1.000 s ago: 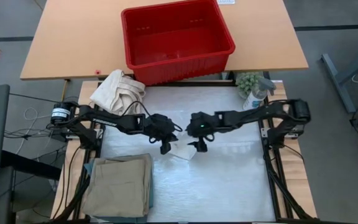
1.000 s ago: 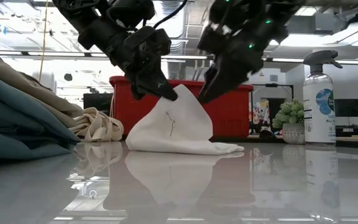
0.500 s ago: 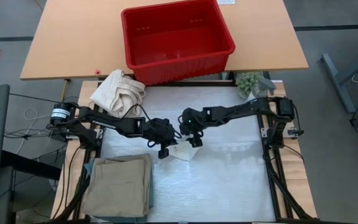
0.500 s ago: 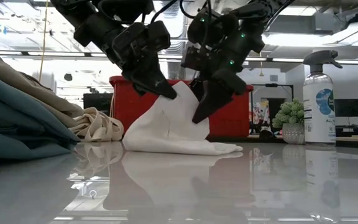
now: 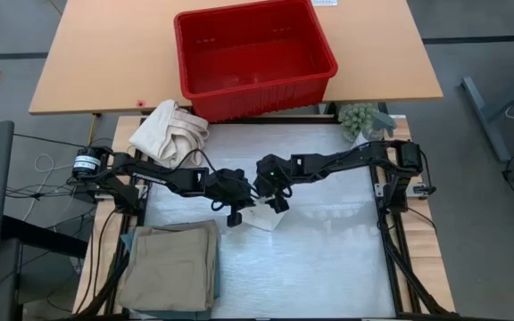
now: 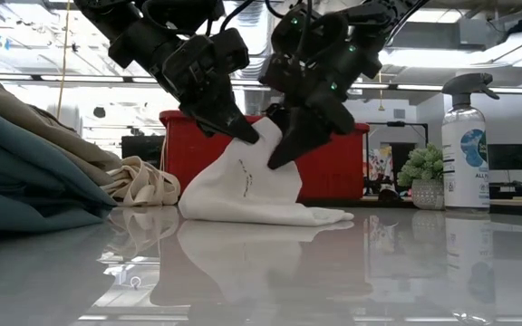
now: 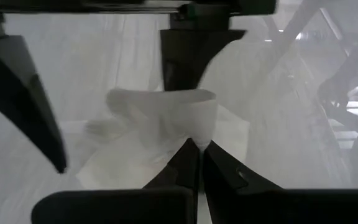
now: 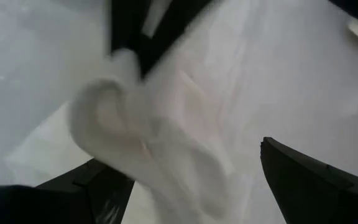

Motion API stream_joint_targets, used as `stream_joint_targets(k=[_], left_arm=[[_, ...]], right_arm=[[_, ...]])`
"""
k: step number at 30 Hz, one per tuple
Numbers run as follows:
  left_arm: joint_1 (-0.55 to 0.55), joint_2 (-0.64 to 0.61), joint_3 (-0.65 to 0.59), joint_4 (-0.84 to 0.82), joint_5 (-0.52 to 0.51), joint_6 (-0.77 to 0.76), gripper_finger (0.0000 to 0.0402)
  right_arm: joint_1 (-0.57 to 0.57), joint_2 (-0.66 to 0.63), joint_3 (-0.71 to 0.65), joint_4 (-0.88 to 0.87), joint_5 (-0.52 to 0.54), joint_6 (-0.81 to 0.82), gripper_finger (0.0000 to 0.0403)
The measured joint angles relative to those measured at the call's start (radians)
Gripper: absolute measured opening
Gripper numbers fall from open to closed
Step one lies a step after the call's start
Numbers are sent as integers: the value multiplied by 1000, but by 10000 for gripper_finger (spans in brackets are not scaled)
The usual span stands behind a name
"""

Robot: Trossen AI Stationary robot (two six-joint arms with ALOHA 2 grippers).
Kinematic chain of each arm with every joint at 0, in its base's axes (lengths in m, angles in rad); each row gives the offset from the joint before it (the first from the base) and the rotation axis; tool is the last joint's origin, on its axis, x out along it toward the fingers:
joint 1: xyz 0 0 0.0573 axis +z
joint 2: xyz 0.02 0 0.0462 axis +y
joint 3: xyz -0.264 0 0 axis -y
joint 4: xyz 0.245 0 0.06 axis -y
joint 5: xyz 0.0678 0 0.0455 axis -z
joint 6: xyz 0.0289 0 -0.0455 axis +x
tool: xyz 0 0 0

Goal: Fold Laundry from Bin
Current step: Fold the white underwear

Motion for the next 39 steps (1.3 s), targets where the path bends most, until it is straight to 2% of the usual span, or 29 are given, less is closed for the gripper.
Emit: stream_joint_targets(k=[13,17,21,24,30,35,39], left_arm=[[0,0,0,16,-16,4,0],[-3,0,1,23,-16,5,0],[-5,0,1,21,-8,19,0],[-6,0,2,12,-9,30,0],[-4,-1,2,18,-16,42,0],[-2,-1,2,19,-70,58,0],[-2,-10,2,8,-111,51,0]], right_arm=[[28,16,-1,-3,-17,-3,353],[16,46,0,17,-12,8,335],[10,80,-1,10,-12,25,288],[17,84,-1,-2,-12,44,231],[25,75,73,-102,-11,77,41],[25,75,162,-211,28,129,34],[25,75,241,-393,76,167,34]])
